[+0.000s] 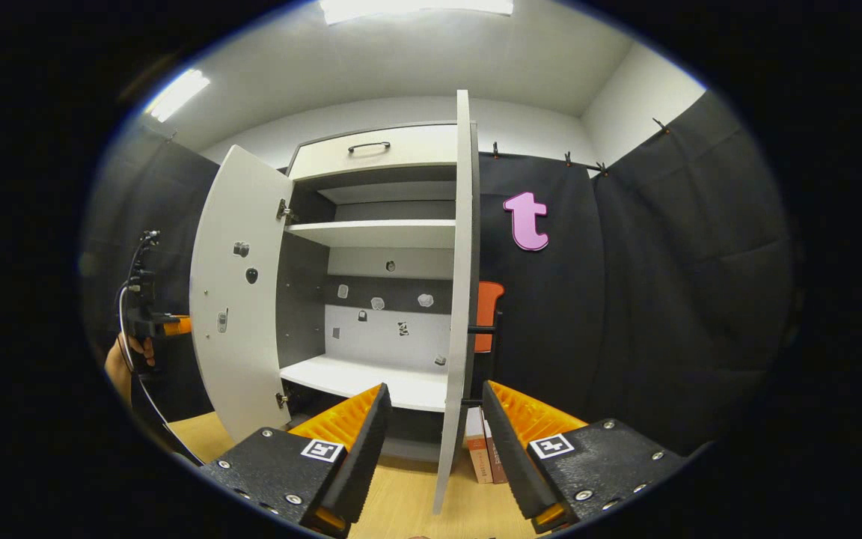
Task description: Open the right door of the double-door shoe cabinet with the right hand, and open the left door with the left hand.
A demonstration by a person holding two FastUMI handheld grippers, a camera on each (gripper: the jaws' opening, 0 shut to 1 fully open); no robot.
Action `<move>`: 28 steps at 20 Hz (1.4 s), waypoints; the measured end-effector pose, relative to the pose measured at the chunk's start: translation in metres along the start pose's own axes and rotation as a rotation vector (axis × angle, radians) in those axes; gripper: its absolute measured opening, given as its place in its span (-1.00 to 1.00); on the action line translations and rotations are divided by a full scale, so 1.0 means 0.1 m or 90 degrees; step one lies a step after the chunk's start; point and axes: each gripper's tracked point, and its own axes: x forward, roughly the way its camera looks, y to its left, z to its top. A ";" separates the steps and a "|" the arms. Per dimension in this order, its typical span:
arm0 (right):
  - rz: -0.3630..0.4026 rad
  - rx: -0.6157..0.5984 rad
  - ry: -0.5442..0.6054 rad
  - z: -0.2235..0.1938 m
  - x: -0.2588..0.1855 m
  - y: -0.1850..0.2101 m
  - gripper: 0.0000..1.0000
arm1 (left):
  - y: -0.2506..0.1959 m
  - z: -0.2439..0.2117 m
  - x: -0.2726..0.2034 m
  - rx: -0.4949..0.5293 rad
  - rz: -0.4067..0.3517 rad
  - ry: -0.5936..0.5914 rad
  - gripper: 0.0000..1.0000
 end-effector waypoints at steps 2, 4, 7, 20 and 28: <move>0.000 -0.008 -0.007 0.04 -0.03 0.02 0.51 | 0.11 0.06 -0.10 0.003 0.016 -0.006 -0.84; 0.004 -0.007 -0.016 0.07 -0.07 0.04 0.62 | 0.12 0.14 -0.24 0.020 0.024 -0.021 -0.68; 0.006 0.004 -0.030 0.10 -0.12 0.00 0.55 | 0.09 0.36 -0.48 0.044 0.045 -0.053 -0.67; 0.019 -0.014 -0.034 0.11 -0.21 0.09 0.85 | -0.97 0.63 -0.88 0.017 -0.052 -0.077 0.55; 0.009 -0.002 -0.041 0.13 -0.19 0.00 0.89 | -1.16 0.69 -0.89 0.020 -0.045 -0.089 0.95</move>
